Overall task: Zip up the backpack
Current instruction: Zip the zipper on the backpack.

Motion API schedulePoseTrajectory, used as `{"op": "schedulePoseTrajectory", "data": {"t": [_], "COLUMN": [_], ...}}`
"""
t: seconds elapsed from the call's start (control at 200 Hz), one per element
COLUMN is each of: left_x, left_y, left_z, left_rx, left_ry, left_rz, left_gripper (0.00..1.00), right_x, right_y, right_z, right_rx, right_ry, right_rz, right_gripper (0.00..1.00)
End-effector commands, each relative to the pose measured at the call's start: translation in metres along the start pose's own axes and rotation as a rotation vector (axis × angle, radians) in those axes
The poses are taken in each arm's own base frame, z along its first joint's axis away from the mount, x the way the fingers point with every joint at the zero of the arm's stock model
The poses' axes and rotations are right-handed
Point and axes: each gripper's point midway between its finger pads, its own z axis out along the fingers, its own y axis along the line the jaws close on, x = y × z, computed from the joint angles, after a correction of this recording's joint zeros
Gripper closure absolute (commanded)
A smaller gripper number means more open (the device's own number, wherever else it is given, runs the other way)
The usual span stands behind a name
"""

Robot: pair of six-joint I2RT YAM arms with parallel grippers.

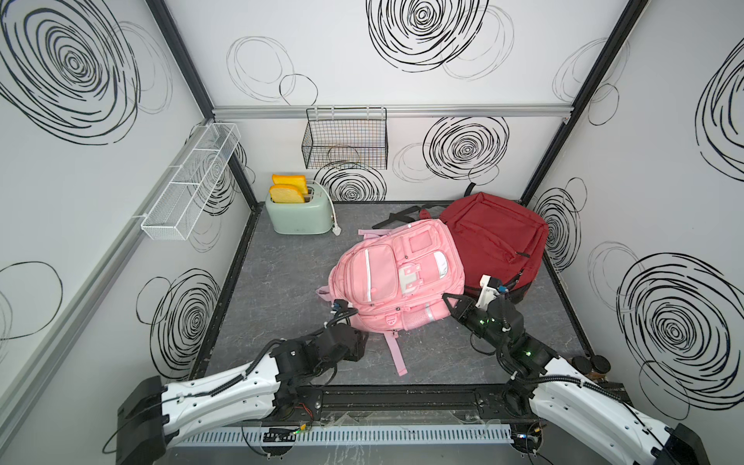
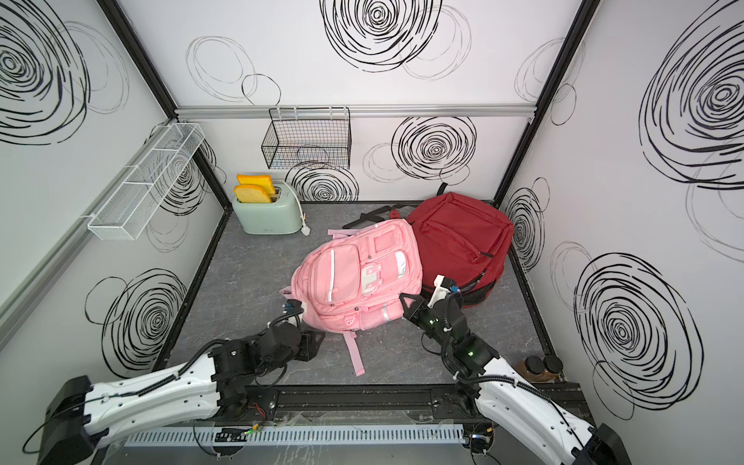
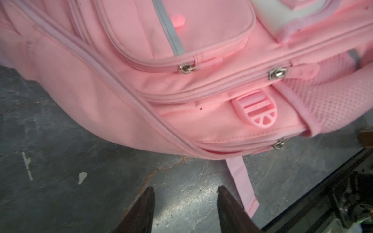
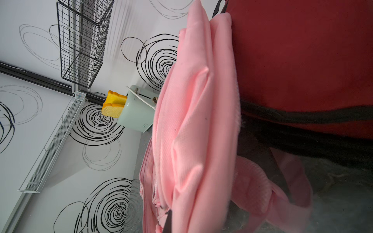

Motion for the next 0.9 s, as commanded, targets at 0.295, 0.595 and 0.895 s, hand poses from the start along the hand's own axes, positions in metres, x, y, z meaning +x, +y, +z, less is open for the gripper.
{"op": "schedulePoseTrajectory", "data": {"t": [0.295, 0.595, 0.895], "left_x": [-0.021, 0.007, 0.014], "left_y": [-0.023, -0.05, -0.088], "left_z": [-0.003, 0.006, 0.001], "left_rx": [-0.016, 0.003, 0.021], "left_ry": [-0.12, -0.058, -0.118], "left_rz": [-0.004, 0.064, 0.138], "left_gripper": [0.5, 0.52, 0.44], "right_x": [-0.029, -0.026, -0.027], "right_y": [0.04, 0.043, 0.054], "right_z": [-0.003, 0.002, 0.001], "right_rx": [-0.087, -0.091, -0.098], "right_ry": [-0.103, -0.078, -0.059], "right_rz": [-0.038, -0.051, -0.081], "right_gripper": [1.0, 1.0, 1.0]}}
